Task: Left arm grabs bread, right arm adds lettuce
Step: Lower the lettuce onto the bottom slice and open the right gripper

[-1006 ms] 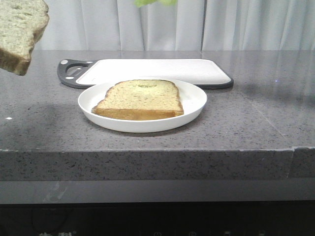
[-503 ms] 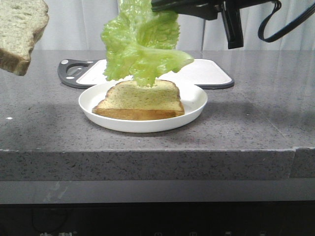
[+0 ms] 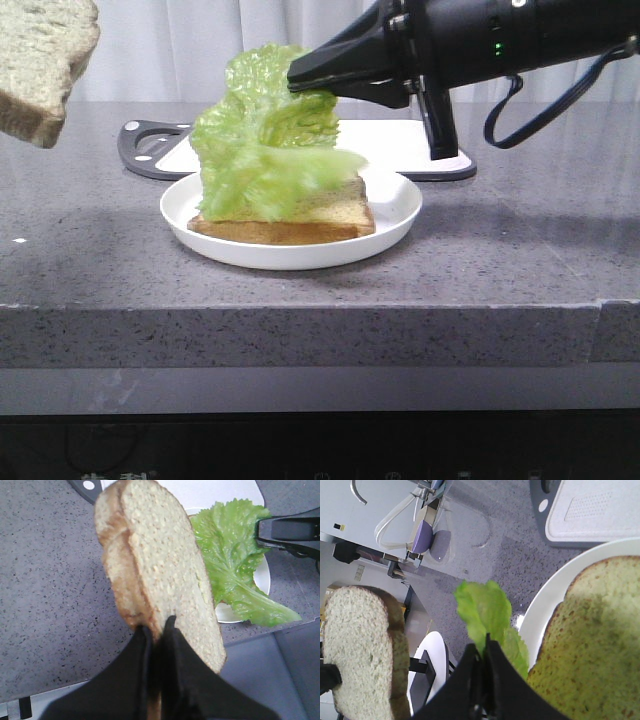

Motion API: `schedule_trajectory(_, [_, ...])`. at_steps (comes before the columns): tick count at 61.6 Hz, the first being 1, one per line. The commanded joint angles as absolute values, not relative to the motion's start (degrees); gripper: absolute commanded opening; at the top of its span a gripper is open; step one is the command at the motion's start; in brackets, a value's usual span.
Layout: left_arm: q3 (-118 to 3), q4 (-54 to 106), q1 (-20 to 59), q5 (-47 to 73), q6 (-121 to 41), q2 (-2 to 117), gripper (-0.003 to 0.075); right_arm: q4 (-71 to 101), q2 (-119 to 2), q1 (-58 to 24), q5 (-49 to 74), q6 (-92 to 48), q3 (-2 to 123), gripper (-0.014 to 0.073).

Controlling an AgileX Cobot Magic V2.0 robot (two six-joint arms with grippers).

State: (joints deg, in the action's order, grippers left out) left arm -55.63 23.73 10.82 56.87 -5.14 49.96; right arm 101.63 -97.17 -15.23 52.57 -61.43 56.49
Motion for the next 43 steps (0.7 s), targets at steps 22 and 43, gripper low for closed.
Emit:
schedule_trajectory(22, [-57.3,25.4,10.7,53.1,-5.1,49.4,-0.0020,104.5,-96.2,-15.1,46.1,-62.7,59.7,-0.0097])
schedule_trajectory(43, [-57.2,25.4,10.7,53.1,-5.1,49.4,-0.0020,99.7,-95.3,-14.6,45.4,-62.9,59.7,0.0404])
